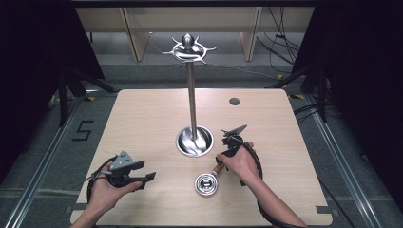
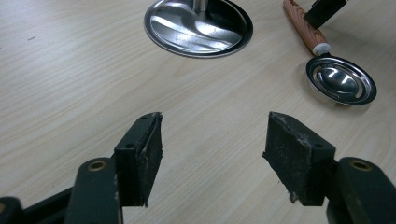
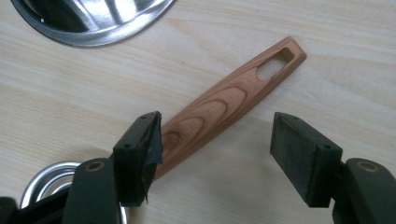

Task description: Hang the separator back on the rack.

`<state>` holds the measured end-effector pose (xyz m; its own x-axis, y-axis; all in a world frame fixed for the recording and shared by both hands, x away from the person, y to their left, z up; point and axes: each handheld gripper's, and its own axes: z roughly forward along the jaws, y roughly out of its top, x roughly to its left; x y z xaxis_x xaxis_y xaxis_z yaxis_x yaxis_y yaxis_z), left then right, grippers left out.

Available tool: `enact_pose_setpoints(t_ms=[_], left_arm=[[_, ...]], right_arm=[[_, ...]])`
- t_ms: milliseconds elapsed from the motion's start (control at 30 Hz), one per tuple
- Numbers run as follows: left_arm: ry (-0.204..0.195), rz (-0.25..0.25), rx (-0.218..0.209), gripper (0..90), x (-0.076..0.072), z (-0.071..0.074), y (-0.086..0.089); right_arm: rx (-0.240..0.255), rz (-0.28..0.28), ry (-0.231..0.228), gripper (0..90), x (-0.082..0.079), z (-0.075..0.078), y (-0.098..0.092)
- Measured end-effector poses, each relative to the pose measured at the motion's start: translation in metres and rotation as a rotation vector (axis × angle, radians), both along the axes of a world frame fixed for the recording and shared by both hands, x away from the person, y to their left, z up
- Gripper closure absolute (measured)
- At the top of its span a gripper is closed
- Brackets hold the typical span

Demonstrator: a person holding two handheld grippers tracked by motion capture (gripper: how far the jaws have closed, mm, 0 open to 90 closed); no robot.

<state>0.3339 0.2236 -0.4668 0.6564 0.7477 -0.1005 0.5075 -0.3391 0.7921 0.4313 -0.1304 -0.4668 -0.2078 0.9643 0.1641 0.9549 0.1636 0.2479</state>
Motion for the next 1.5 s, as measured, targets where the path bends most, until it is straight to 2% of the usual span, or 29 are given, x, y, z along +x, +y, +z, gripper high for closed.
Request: enact_pose_setpoints(t_ms=[100,133,167,200,233,267,300,333,433,467,533,567,600,633,667,700,733,767,867,933,967,1033,1067,1100,1133,1200,1233,1267,1500], left_arm=[[0.007,-0.003,-0.001,36.2,0.000,0.000,0.000],[0.006,-0.008,-0.014,36.2,0.000,-0.001,0.000],[0.007,-0.012,-0.009,36.3,0.000,-0.001,0.000],[0.015,-0.019,-0.006,36.4,0.000,0.000,0.001],[0.018,-0.024,-0.005,36.4,0.001,0.000,0.001],[0.018,-0.023,-0.007,36.4,0.001,-0.001,0.001],[0.019,-0.023,-0.007,36.4,0.001,-0.001,0.001],[0.020,-0.022,-0.012,36.6,0.001,-0.001,0.001],[0.020,-0.024,0.002,36.8,0.001,-0.001,0.002],[0.014,-0.019,-0.012,36.8,0.001,-0.002,0.000],[0.015,-0.021,-0.013,36.8,0.001,-0.002,0.000],[0.014,-0.017,-0.004,36.8,0.002,-0.002,0.000],[0.014,-0.017,-0.026,37.1,0.001,-0.003,-0.002],[0.014,-0.017,-0.026,37.2,0.001,-0.003,-0.002],[0.011,-0.018,-0.026,37.2,0.001,-0.003,-0.001],[0.011,-0.018,-0.026,37.2,0.001,-0.003,-0.001],[0.008,-0.016,0.002,37.2,0.002,-0.003,0.000],[0.008,-0.016,0.002,37.1,0.002,-0.003,0.000],[0.025,-0.036,0.000,37.2,0.002,-0.002,0.001],[0.023,-0.030,0.003,37.3,0.002,-0.002,0.001],[0.022,-0.023,-0.026,37.3,0.001,-0.003,-0.001],[0.022,-0.025,-0.021,37.5,0.001,-0.003,-0.001],[0.022,-0.025,-0.021,37.5,0.001,-0.003,-0.001],[0.023,-0.034,0.007,37.5,0.002,-0.002,0.001],[0.024,-0.034,0.007,37.6,0.002,-0.002,0.001],[0.025,-0.035,0.003,37.5,0.001,-0.002,0.001],[0.023,-0.027,-0.021,37.6,0.001,-0.003,-0.001],[0.024,-0.027,-0.022,37.6,0.001,-0.003,-0.001],[0.024,-0.027,-0.022,37.6,0.001,-0.003,-0.001]], right_arm=[[0.010,-0.013,0.008,33.4,0.001,-0.001,0.002],[0.001,-0.004,-0.009,33.4,0.002,-0.002,0.003],[0.012,-0.020,0.008,33.4,0.003,-0.001,0.005],[0.002,-0.005,-0.003,33.5,0.003,-0.002,0.006],[0.011,-0.020,0.026,33.4,0.003,-0.001,0.009],[0.002,0.002,0.025,33.4,0.004,-0.004,0.011],[0.006,-0.009,0.043,33.3,0.003,-0.004,0.013],[-0.009,0.007,0.038,32.9,0.003,-0.005,0.013],[-0.003,0.005,0.042,32.6,0.003,-0.006,0.015],[0.000,-0.008,0.053,32.6,0.001,-0.007,0.018],[-0.011,-0.003,0.041,32.7,0.001,-0.009,0.019],[-0.013,0.004,0.049,33.2,0.000,-0.009,0.020],[-0.020,0.020,0.068,34.0,0.000,-0.011,0.021],[-0.020,0.020,0.068,34.0,0.000,-0.011,0.021],[-0.057,0.064,0.082,36.8,0.000,-0.010,0.021],[-0.057,0.064,0.082,36.8,0.000,-0.010,0.021],[-0.056,0.054,0.090,42.6,-0.001,-0.009,0.024],[-0.056,0.054,0.090,42.6,-0.001,-0.009,0.024],[-0.117,0.097,0.096,52.7,-0.003,-0.008,0.022],[-0.100,0.105,0.083,54.4,-0.004,-0.009,0.021],[-0.110,0.113,0.093,56.5,-0.004,-0.008,0.021],[-0.134,0.117,0.093,60.9,-0.005,-0.007,0.021],[-0.156,0.168,0.090,62.6,-0.005,-0.007,0.018],[-0.157,0.145,0.098,64.2,-0.007,-0.006,0.020],[-0.165,0.169,0.101,66.5,-0.008,-0.006,0.019],[-0.177,0.179,0.101,67.0,-0.008,-0.006,0.018],[-0.189,0.195,0.103,67.4,-0.009,-0.005,0.017],[-0.209,0.213,0.104,67.1,-0.010,-0.004,0.016],[-0.211,0.245,0.096,60.8,-0.015,-0.003,0.014]])
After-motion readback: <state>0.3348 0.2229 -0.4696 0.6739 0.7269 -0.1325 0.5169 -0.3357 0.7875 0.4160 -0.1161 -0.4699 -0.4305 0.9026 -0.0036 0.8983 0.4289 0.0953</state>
